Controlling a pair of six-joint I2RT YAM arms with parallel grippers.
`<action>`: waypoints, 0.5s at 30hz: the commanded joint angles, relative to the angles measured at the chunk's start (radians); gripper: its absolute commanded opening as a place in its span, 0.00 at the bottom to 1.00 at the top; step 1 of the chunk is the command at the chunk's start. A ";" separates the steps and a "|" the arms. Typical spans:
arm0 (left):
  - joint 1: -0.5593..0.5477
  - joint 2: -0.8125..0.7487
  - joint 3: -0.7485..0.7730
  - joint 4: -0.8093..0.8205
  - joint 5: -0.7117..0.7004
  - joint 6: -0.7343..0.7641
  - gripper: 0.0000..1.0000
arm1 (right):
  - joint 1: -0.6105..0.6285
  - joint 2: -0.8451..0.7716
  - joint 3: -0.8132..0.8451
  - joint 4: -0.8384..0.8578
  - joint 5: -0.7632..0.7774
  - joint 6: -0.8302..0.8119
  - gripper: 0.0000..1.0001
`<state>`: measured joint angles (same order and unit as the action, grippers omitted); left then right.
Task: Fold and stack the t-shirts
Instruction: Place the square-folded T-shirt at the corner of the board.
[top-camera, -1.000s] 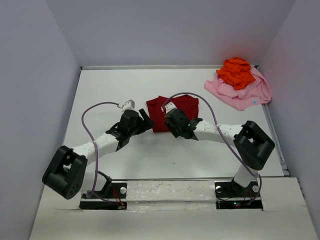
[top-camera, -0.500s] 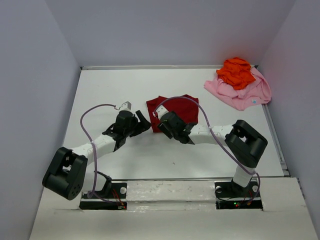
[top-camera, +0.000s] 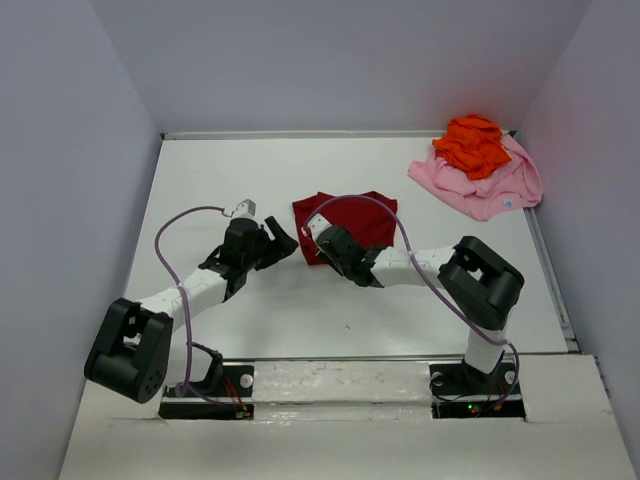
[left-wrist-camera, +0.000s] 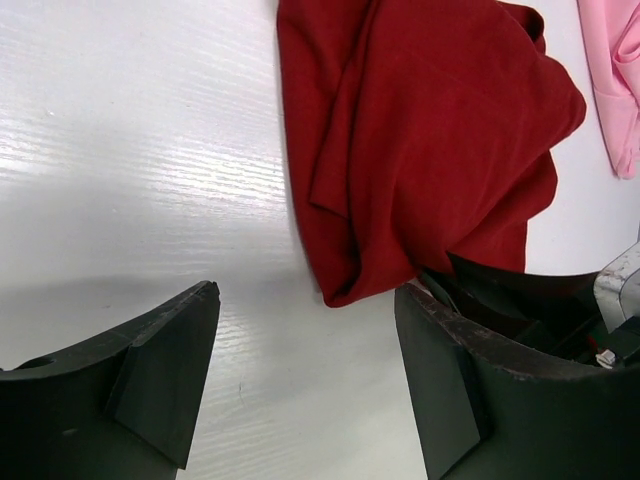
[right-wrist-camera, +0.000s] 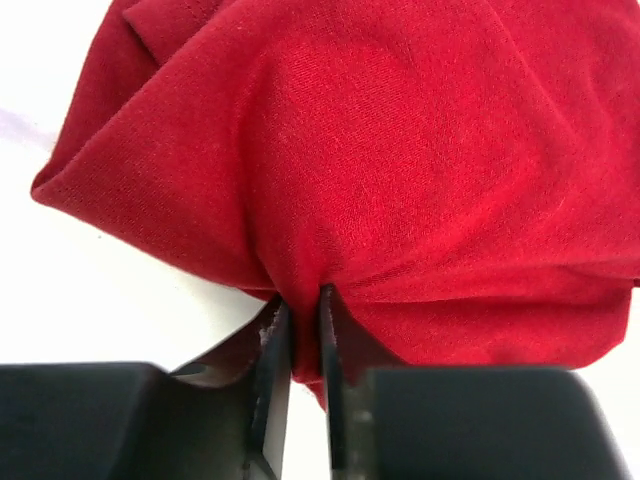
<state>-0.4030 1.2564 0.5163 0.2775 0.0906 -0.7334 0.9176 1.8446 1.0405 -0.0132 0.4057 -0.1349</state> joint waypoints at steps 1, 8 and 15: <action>0.010 0.018 -0.022 0.061 0.029 0.006 0.80 | 0.007 0.011 0.029 0.018 -0.033 0.004 0.12; 0.013 0.087 -0.047 0.144 0.067 -0.024 0.80 | 0.007 0.012 0.046 -0.016 -0.038 -0.005 0.00; 0.013 0.155 -0.062 0.270 0.104 -0.080 0.82 | 0.007 -0.012 0.087 -0.053 -0.036 -0.014 0.00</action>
<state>-0.3969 1.3975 0.4660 0.4221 0.1612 -0.7807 0.9176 1.8462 1.0740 -0.0437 0.3927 -0.1390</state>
